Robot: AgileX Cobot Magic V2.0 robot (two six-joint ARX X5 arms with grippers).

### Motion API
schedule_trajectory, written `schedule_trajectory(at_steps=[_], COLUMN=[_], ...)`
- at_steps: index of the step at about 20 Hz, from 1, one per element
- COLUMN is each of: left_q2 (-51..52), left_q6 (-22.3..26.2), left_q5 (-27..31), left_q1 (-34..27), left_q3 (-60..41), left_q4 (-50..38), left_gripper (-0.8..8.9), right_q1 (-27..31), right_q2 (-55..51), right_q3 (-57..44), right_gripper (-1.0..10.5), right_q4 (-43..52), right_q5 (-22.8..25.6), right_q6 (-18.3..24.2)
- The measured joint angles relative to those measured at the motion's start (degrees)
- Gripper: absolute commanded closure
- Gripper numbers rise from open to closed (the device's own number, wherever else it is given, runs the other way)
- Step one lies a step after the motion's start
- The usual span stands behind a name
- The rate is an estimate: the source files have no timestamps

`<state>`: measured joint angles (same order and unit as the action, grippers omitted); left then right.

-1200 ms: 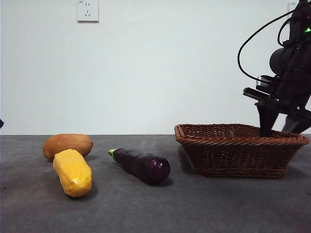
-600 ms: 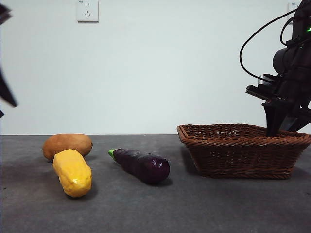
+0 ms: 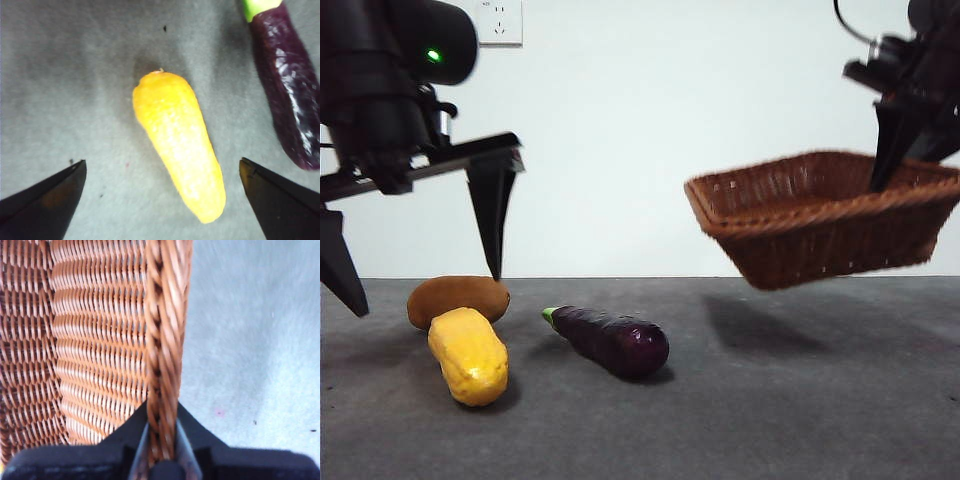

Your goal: Help me put the vegetables on the table into the basket

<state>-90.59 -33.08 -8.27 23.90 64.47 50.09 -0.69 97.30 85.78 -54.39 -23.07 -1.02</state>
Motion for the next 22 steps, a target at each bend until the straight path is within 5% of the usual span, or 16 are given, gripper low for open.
schedule_trajectory(at_steps=[8,15,22], left_q2=[-7.17,-9.16,-2.1], left_q6=[-2.99,-2.43,6.67], left_q5=[2.01,2.03,-4.22], left_q1=[2.25,2.34,3.67], left_q3=[0.46,0.46,7.69], left_q4=[-1.97,-3.28,-3.21], left_gripper=[2.58,8.33,8.22], right_q1=[0.0,0.0,0.02], right_q2=[-7.8,-8.26,-8.26], right_q3=[0.0,0.0,0.0], right_gripper=[9.6,9.6,9.6], right_q4=[-3.8,-3.91,-4.79], right_q5=[-0.02,-0.02,4.83], right_q6=[0.9,1.05,1.49])
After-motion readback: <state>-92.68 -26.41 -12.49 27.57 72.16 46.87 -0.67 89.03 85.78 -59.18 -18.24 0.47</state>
